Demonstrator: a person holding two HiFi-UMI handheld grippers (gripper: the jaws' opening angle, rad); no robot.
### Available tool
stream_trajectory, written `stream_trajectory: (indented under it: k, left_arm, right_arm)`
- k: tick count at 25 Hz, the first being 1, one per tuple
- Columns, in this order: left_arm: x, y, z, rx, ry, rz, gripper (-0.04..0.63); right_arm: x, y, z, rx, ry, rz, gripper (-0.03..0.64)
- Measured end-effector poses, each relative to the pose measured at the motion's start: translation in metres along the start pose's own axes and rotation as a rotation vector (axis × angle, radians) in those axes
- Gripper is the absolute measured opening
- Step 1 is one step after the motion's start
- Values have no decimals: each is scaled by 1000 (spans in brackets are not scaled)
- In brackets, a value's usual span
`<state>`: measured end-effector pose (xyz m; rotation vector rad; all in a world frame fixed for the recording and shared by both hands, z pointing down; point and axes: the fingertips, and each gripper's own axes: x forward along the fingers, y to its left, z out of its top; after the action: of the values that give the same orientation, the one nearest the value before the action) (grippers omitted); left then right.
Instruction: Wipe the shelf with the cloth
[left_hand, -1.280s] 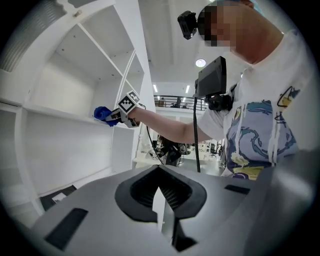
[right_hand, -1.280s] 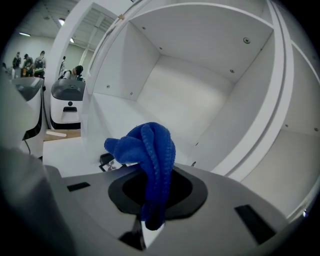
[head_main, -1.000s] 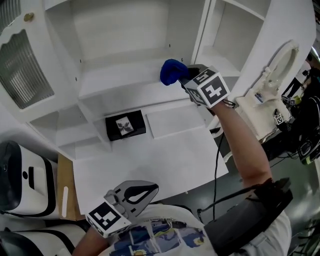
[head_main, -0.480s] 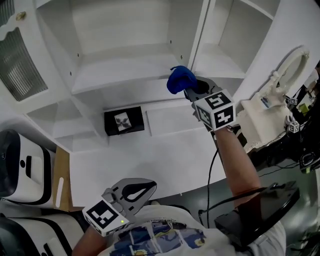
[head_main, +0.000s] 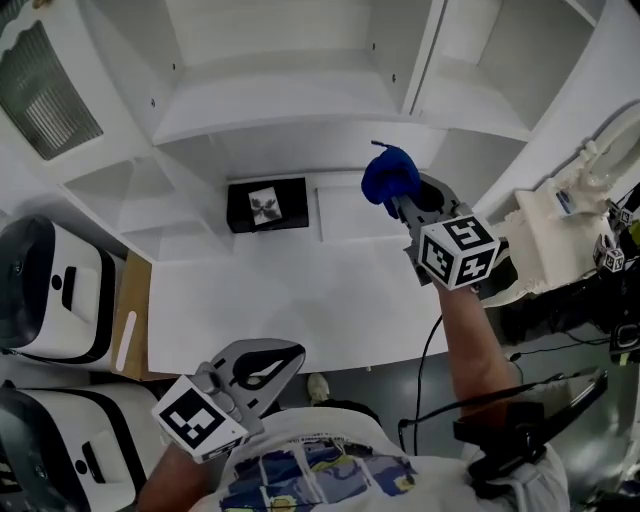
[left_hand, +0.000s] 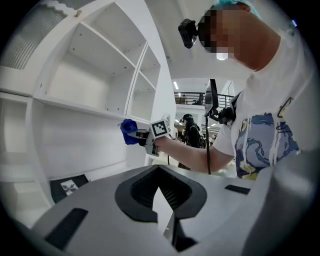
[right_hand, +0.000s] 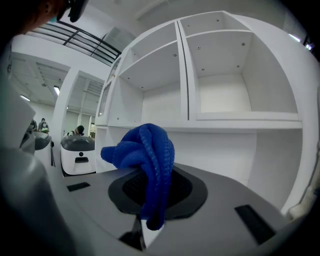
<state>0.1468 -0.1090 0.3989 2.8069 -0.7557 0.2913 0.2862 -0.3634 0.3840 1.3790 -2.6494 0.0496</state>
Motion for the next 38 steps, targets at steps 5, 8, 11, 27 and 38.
stream_trajectory:
  k: [5, 8, 11, 27, 38]
  left_arm:
    - [-13, -6, -15, -5, -3, 25, 3]
    - [-25, -9, -20, 10, -16, 25, 3]
    - [-43, -17, -26, 14, -21, 18, 3]
    - [-177, -53, -88, 5, 4, 46, 3]
    - [-235, -80, -117, 26, -2, 26, 3]
  right_arm:
    - [-23, 46, -60, 121, 79, 51, 67]
    - [-42, 76, -86, 166, 114, 60, 67]
    - [-63, 108, -104, 207, 140, 53, 67]
    - [-146, 290, -138, 218, 229, 72, 67]
    - [-187, 372, -139, 168, 247, 91, 67]
